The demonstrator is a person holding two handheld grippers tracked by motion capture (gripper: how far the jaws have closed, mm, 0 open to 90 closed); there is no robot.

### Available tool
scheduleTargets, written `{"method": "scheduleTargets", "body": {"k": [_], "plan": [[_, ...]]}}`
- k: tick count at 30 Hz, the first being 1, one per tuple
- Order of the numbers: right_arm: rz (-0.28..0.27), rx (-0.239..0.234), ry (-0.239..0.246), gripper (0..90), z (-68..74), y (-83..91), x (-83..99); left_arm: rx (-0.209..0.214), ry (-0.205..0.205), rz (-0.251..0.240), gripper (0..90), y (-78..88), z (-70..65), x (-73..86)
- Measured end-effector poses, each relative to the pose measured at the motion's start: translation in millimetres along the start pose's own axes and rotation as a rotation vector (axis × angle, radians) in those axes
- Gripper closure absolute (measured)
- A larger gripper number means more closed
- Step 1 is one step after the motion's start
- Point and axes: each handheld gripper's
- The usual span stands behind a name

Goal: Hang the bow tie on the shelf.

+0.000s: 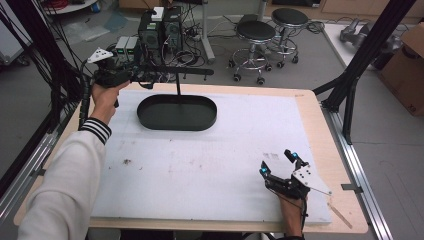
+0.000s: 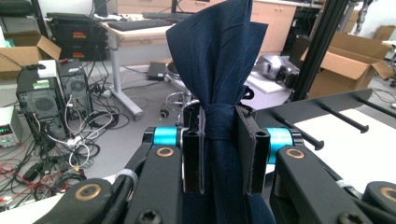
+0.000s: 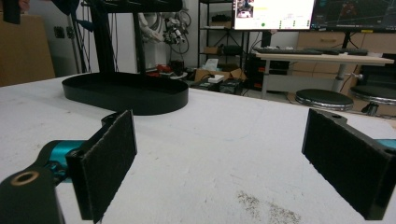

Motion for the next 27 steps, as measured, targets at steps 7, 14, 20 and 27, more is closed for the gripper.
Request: {"method": "scheduleTargets", "body": {"k": [7,14,20,27], "plan": [[-0.001,-0.001,-0.005,9.1,0.6,0.6,0.2,-0.048,-0.001,0.019,74.1,5.7,5.9,12.4],[-0.005,-0.001,-0.008,9.1,0.1,1.0,0.3,-0.089,0.034,0.032,74.1,9.5,13.3,33.5],[-0.003,-0.002,-0.011,9.1,0.6,1.1,0.3,-0.053,0.057,0.057,73.6,7.1,11.4,47.9],[-0.006,0.0,-0.005,9.1,0.3,1.1,0.4,-0.008,0.129,0.063,71.5,2.4,6.9,57.0]]}}
Point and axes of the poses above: each handheld gripper's, and its own axes: y roughly backward along the jaws, x roughly out of its underside, z roughly to its left, and after that the axes turned 3 degrees about -y, right-handed
